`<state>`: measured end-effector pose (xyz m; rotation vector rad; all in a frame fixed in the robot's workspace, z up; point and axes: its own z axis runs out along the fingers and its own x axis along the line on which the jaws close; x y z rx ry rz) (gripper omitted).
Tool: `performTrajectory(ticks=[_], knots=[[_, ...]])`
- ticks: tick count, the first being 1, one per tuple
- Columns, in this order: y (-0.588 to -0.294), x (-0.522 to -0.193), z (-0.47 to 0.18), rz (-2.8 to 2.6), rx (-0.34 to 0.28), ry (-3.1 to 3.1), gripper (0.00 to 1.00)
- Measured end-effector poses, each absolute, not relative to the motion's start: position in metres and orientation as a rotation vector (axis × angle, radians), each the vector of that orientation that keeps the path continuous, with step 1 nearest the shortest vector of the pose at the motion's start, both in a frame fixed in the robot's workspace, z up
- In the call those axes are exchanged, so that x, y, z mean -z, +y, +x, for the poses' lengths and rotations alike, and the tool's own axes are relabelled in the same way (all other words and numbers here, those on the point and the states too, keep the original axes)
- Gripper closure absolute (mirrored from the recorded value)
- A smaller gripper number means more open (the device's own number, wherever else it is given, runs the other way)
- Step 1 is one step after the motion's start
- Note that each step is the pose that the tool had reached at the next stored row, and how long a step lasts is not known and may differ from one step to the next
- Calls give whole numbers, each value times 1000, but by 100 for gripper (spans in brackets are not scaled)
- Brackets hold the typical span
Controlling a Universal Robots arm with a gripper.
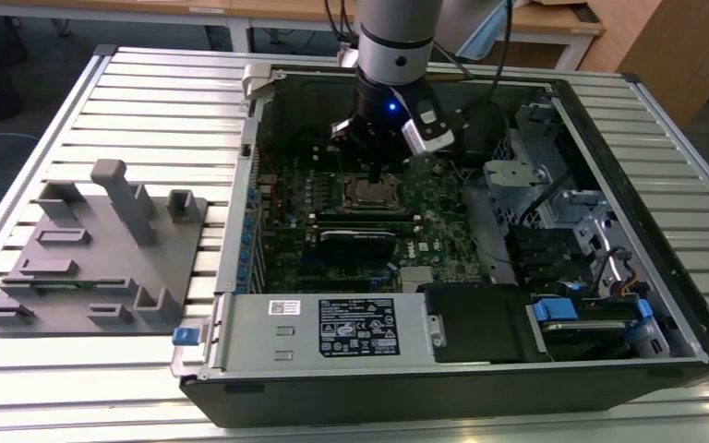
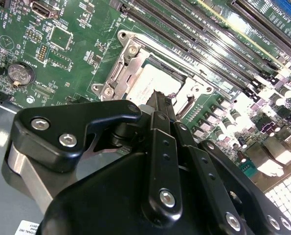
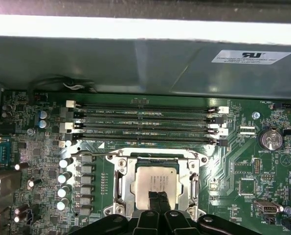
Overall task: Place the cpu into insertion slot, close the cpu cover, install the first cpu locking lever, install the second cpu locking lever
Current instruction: 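Install the first cpu locking lever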
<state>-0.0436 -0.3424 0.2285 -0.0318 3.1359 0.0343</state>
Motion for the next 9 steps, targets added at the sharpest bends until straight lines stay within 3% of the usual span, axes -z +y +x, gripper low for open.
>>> performTrajectory(ticks=[9], knots=[[-342,-233,-44,-32,-35,3136,90]])
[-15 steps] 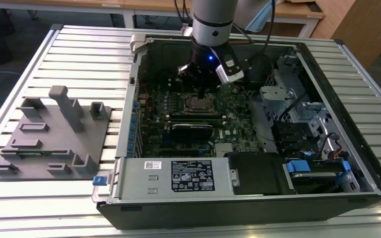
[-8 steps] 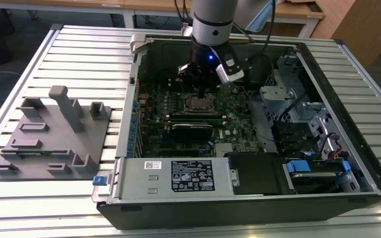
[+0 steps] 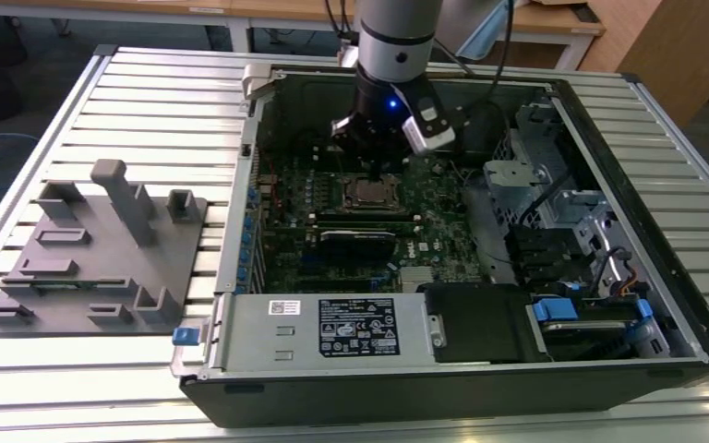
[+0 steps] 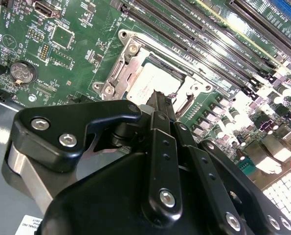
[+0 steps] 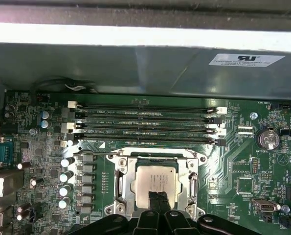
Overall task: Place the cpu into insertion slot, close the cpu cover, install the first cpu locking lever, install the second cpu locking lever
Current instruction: 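Install the first cpu locking lever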
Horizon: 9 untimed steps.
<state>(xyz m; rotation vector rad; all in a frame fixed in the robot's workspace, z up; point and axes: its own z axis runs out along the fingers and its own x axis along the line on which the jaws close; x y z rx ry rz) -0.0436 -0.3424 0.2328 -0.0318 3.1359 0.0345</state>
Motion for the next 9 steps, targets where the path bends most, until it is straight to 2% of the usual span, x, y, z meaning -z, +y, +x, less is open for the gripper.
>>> performTrajectory(ticks=[9], knots=[[-342,-236,-44,-32,-35,3136,90]])
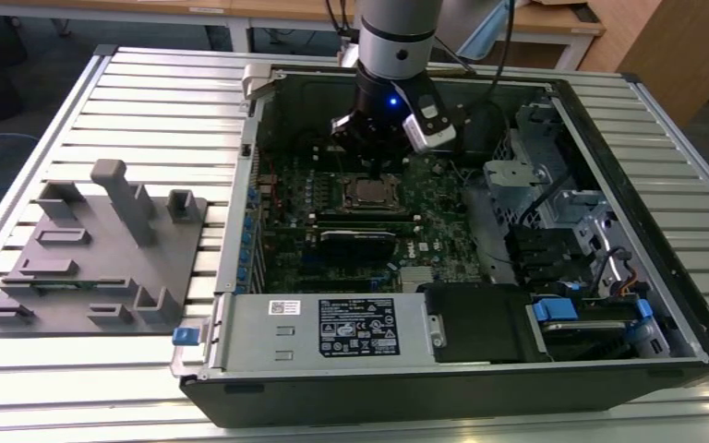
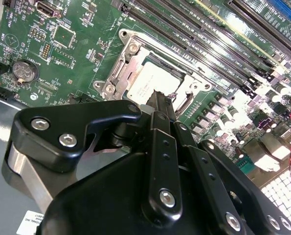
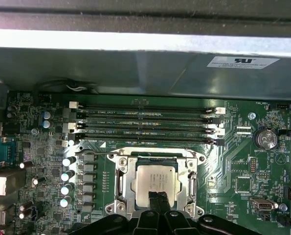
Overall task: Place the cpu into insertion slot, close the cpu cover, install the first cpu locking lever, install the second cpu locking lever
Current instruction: 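Install the first cpu locking lever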
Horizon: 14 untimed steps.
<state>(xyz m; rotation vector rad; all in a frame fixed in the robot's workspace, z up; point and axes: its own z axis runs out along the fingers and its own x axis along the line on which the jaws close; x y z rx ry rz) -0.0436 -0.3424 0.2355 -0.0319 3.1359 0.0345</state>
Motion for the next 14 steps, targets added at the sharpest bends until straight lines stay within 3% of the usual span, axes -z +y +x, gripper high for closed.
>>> performTrajectory(ticks=[14], knots=[[-342,-237,-48,-32,-35,3136,90]])
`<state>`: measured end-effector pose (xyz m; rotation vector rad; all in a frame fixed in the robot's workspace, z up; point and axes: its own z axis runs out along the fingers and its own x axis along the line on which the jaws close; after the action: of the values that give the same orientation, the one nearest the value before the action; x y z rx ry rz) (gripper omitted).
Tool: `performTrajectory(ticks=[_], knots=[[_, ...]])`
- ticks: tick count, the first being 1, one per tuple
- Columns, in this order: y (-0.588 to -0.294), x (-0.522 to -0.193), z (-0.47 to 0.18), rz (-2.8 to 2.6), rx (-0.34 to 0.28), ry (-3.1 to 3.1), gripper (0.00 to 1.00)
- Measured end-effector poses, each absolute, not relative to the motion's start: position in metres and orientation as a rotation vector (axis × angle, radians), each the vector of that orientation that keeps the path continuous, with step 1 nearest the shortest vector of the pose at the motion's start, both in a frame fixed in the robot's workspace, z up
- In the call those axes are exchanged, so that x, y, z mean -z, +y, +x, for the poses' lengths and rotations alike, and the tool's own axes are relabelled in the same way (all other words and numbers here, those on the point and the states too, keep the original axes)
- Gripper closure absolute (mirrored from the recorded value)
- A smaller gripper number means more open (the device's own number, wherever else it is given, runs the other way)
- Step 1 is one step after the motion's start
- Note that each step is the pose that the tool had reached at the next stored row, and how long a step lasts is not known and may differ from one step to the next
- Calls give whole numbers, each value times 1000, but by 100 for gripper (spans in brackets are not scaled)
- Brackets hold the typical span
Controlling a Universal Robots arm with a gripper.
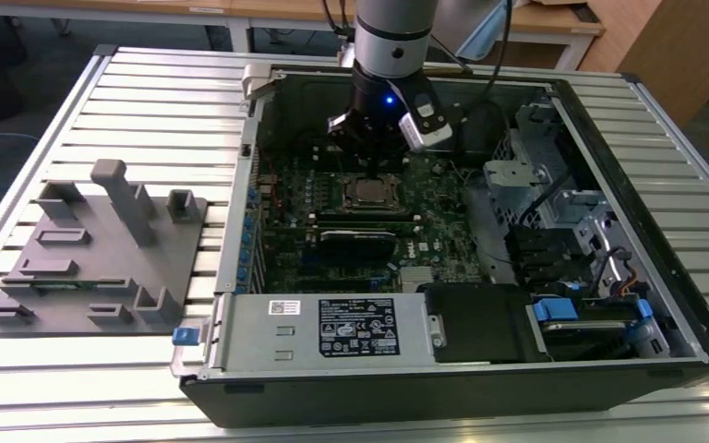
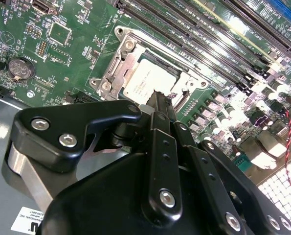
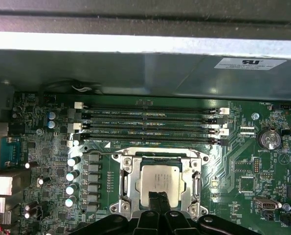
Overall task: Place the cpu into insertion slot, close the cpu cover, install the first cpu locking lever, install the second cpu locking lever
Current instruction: 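Install the first cpu locking lever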
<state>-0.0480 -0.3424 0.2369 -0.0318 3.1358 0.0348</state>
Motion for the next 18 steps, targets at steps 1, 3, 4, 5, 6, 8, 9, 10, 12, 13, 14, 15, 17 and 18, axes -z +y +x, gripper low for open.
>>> performTrajectory(ticks=[1,3,4,5,6,8,9,10,12,13,14,15,17,18], knots=[[-342,-237,-48,-32,-35,3136,90],[-342,-237,-48,-32,-34,3136,90],[-342,-238,-48,-32,-34,3136,90],[-342,-238,-48,-32,-34,3136,90],[-342,-238,-48,-32,-34,3136,90],[-342,-239,-48,-32,-34,3136,90],[-342,-239,-48,-32,-34,3136,90],[-342,-239,-48,-32,-35,3136,90],[-342,-239,-48,-32,-35,3136,90],[-342,-239,-48,-32,-35,3136,90],[-342,-240,-48,-32,-34,3136,90],[-342,-240,-48,-32,-34,3136,90],[-342,-241,-48,-32,-34,3136,90],[-342,-241,-48,-32,-34,3136,90]])
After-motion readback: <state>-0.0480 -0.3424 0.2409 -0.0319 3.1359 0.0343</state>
